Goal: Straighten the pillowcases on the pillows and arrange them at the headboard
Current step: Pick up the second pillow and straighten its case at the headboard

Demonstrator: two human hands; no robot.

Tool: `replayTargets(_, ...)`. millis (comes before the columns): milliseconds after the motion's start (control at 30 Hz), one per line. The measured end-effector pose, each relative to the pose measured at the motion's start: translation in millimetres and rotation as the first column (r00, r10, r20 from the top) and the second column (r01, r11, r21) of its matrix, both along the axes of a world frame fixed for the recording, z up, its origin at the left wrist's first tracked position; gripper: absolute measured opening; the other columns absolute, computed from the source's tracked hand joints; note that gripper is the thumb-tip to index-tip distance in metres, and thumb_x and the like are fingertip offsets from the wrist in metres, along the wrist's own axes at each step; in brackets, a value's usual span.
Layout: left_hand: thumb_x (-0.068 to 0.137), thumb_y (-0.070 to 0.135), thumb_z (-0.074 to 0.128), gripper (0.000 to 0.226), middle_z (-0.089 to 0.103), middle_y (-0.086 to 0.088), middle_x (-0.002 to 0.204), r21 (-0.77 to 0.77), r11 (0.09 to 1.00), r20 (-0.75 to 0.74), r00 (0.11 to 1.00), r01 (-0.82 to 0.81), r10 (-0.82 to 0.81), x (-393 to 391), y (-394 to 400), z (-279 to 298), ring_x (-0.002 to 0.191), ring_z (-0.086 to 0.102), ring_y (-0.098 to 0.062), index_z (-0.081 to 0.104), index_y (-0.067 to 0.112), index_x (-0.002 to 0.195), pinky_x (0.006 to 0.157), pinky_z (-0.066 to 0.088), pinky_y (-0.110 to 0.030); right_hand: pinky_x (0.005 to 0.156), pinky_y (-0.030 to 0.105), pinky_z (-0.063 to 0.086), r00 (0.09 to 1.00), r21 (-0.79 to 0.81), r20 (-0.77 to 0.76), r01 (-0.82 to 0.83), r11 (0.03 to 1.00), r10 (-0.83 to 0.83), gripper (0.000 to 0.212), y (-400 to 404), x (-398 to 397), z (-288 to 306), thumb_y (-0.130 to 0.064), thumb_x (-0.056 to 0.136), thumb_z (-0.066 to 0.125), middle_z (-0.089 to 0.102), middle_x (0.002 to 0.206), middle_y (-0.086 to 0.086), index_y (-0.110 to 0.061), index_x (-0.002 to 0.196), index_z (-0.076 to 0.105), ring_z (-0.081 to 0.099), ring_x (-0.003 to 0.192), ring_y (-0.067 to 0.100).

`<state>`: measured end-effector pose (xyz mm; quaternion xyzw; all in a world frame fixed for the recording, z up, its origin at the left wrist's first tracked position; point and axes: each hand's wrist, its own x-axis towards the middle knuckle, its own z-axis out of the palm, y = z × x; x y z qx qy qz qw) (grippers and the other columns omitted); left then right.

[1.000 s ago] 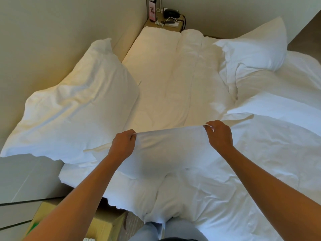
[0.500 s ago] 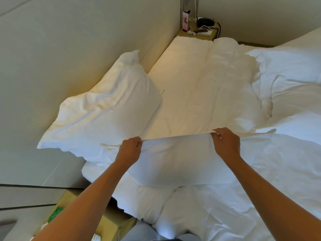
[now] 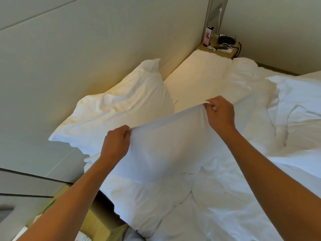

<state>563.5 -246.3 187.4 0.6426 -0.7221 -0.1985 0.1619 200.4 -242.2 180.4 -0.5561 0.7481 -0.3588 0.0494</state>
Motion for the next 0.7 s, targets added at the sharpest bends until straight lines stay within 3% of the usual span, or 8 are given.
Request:
replayTargets(133, 0.107, 0.024, 0.045, 0.032, 0.066, -0.01, 0.069, 0.044, 0.998, -0.085, 0.995, -0.051, 0.054, 5.4, 4.0, 0.1, 0.061, 0.069, -0.03, 0.063, 0.011, 0.084, 0.068, 0.057, -0.047, 0.083, 0.027, 0.047, 1.0, 0.002, 0.016, -0.019, 1.0, 0.019, 0.025, -46.5, 9.2, 1.4, -0.025, 0.103, 0.062, 0.074, 0.109, 0.009, -0.01, 0.112, 0.08, 0.069, 0.094, 0.027)
replayTargets(300, 0.108, 0.025, 0.046, 0.028, 0.07, -0.01, 0.078, 0.149, 0.987, -0.105, 0.991, -0.062, 0.078, -3.2, 13.8, -16.1, 0.068, 0.072, -0.03, 0.063, 0.016, 0.087, 0.072, 0.059, -0.043, 0.088, 0.034, 0.052, 1.0, 0.114, 0.022, -0.018, 0.993, 0.016, 0.027, -69.7, 12.4, -28.1, -0.026, 0.104, 0.061, 0.073, 0.112, 0.011, -0.01, 0.115, 0.079, 0.069, 0.098, 0.031)
replayTargets(500, 0.108, 0.024, 0.047, 0.026, 0.071, -0.009, 0.089, 0.272, 0.956, -0.127, 0.981, -0.106, 0.145, -9.2, 8.3, -29.5, 0.08, 0.074, -0.03, 0.07, 0.012, 0.104, 0.084, 0.061, -0.044, 0.086, 0.028, 0.046, 0.998, 0.218, 0.054, -0.051, 0.975, 0.04, 0.028, -88.3, 16.3, -58.7, -0.028, 0.105, 0.059, 0.073, 0.119, 0.011, -0.011, 0.118, 0.077, 0.069, 0.104, 0.031)
replayTargets(700, 0.107, 0.024, 0.048, 0.023, 0.069, -0.003, 0.082, 0.3, 0.948, -0.135, 0.979, -0.109, 0.156, -1.3, -17.2, -39.9, 0.071, 0.072, -0.025, 0.068, 0.018, 0.097, 0.077, 0.063, -0.042, 0.094, 0.034, 0.049, 0.994, 0.311, 0.029, -0.113, 0.944, 0.109, 0.033, -126.6, 24.7, -67.6, -0.032, 0.107, 0.057, 0.072, 0.124, 0.012, -0.01, 0.123, 0.076, 0.068, 0.112, 0.033)
